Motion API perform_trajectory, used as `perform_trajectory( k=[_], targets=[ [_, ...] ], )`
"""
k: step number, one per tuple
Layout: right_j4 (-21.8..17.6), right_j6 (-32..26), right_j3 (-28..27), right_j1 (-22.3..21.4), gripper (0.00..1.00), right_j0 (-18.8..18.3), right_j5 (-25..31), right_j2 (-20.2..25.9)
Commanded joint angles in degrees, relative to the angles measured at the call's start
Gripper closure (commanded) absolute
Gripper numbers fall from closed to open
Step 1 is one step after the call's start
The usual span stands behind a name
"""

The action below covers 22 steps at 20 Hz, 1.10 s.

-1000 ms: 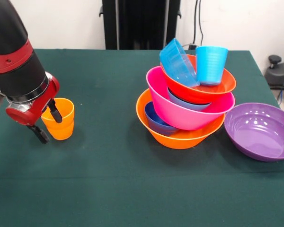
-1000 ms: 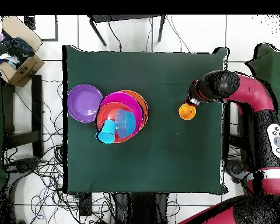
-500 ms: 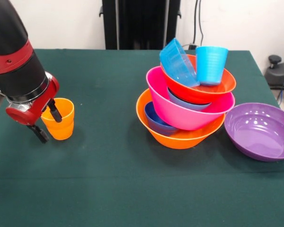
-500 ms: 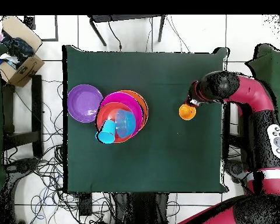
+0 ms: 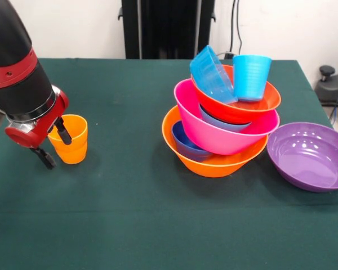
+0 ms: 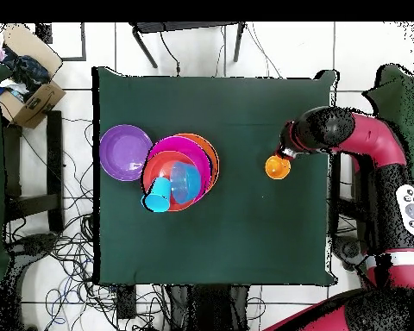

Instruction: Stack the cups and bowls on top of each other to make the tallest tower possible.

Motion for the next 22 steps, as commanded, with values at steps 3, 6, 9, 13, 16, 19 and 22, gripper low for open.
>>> perform_trajectory(
  k=[3,6,9,13,16,19,22],
  targets=[
    [-4.9,-11.0,1.9,-0.7,0.00,1.6,3.0,-4.9],
    [-4.7,-10.6,2.0,-1.0,0.00,1.9,3.1,-4.9],
    [-4.2,-10.2,2.7,-2.5,0.00,2.4,4.4,-4.9],
    [-3.4,-10.3,3.4,-4.9,0.00,1.9,6.2,-5.0],
    [-2.7,-10.0,4.1,-6.3,0.00,2.0,7.2,-4.9],
    [-1.8,-10.1,5.1,-7.5,0.00,1.8,7.9,-4.4],
    [-1.5,-10.0,5.3,-7.7,0.00,1.5,7.9,-4.1]
  ],
)
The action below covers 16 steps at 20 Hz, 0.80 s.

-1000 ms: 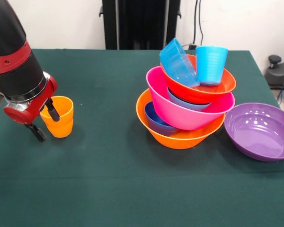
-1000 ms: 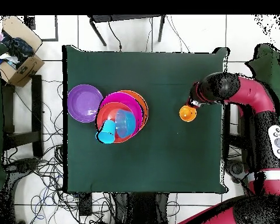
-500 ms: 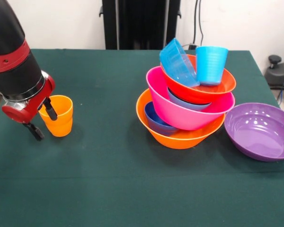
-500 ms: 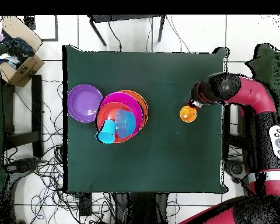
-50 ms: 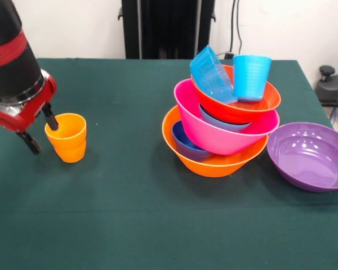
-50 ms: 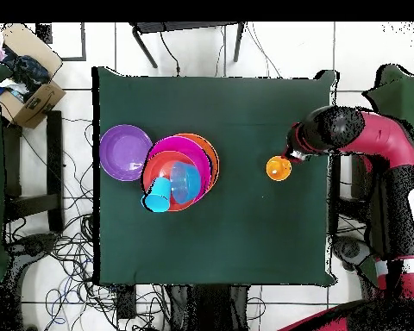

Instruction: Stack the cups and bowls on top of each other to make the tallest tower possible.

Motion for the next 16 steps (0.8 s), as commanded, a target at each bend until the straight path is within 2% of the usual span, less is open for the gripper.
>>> perform_trajectory(
  k=[1,5,13,16],
  targets=[
    [-1.2,-10.2,3.7,-3.1,0.00,1.2,6.0,-2.4],
    [-1.4,-11.7,5.1,-3.2,0.00,0.4,5.5,-1.9],
    [-1.4,-8.8,5.5,-2.2,0.00,1.4,3.6,-2.1],
    [-1.3,-8.7,4.7,-1.0,0.00,0.7,2.5,-2.0]
  ],
)
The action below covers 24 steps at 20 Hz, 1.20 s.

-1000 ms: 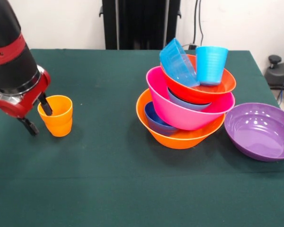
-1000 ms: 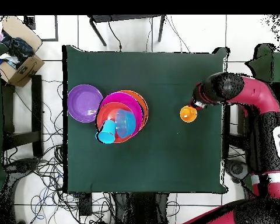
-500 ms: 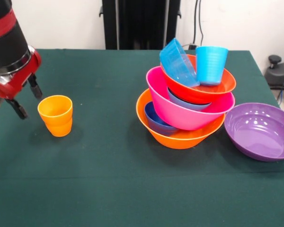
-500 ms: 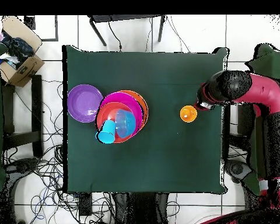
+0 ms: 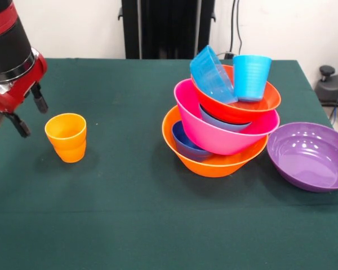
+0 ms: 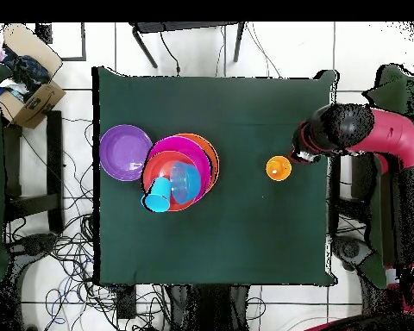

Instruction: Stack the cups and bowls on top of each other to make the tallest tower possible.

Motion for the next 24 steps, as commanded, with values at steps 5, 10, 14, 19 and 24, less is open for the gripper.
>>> perform_trajectory(
  k=[5,10,14,19,24],
  targets=[
    [-1.1,-7.4,3.4,4.3,0.00,0.5,-1.0,-1.7],
    [-0.9,-7.1,4.4,5.6,0.00,-0.5,-4.4,-1.0],
    [-0.9,-7.5,4.5,6.6,0.00,-1.0,-6.0,-0.6],
    [-0.6,-7.5,5.3,6.6,0.00,-1.2,-7.4,0.2],
    [-1.1,-9.2,5.3,8.1,0.00,-2.0,-8.3,0.2]
  ],
)
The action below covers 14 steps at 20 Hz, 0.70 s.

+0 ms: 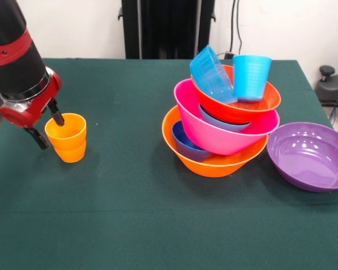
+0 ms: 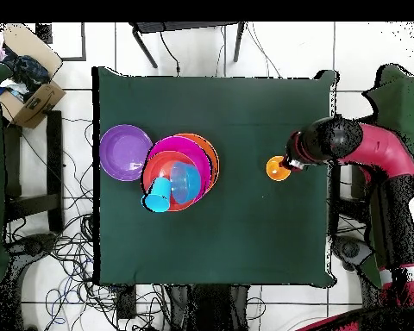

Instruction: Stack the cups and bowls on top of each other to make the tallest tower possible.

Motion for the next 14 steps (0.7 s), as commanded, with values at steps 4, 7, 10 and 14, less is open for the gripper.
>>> perform_trajectory(
  k=[4,7,10,14],
  targets=[
    [-1.6,-10.4,2.8,4.3,0.00,-0.2,-4.5,0.4],
    [-1.9,-10.9,2.5,5.0,0.00,-0.5,-5.5,0.7],
    [-2.8,-11.3,1.8,6.1,0.00,-0.4,-6.8,0.6],
    [-3.5,-12.9,1.4,7.5,0.00,-0.6,-8.0,0.7]
  ],
)
